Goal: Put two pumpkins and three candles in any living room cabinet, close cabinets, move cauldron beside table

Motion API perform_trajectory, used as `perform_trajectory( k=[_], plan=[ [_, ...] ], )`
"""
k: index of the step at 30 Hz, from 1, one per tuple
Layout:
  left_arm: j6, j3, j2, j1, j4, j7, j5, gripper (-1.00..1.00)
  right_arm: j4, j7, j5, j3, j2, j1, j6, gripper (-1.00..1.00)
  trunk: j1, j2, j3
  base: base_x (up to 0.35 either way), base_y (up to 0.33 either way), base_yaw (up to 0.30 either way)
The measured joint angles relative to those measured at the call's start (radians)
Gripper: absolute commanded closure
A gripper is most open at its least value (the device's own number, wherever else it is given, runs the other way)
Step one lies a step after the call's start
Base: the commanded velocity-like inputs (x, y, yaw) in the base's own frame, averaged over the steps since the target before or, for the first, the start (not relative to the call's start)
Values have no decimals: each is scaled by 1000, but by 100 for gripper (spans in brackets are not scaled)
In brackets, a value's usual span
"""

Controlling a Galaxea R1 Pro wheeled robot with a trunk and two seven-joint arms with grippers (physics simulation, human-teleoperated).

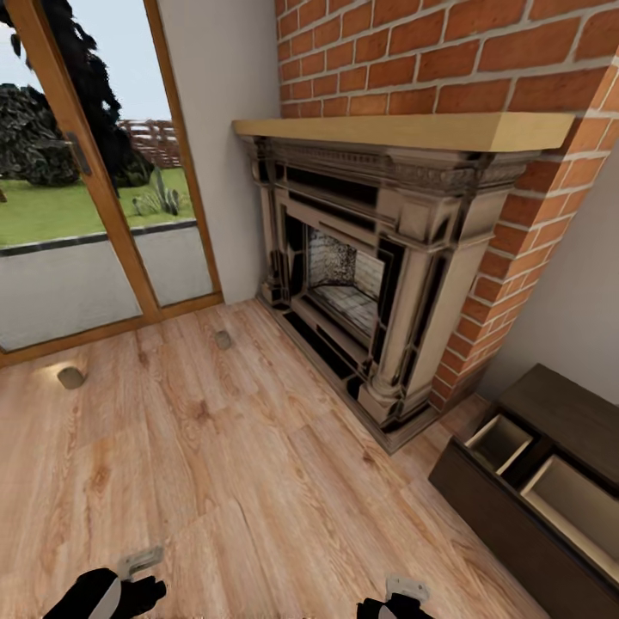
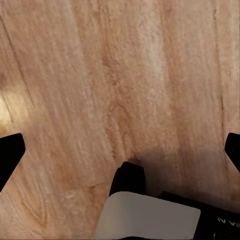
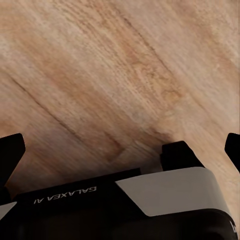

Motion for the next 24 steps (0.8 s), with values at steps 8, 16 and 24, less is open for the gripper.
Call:
perform_trajectory(
  k=[8,16,24],
  plan=[
    [-51,-1,-2,1,39,15,0,-100,0,0,3,22,0,0,-51,-100,0,0,-9,8,6,154],
    [-110,-1,0,2,73,16,2,-100,4,1,0,137,0,0,-115,-100,0,0,-11,80,196,22],
    [-119,0,1,2,76,16,3,-100,4,1,-3,152,0,0,-122,-100,0,0,-11,8,323,3]
  ],
)
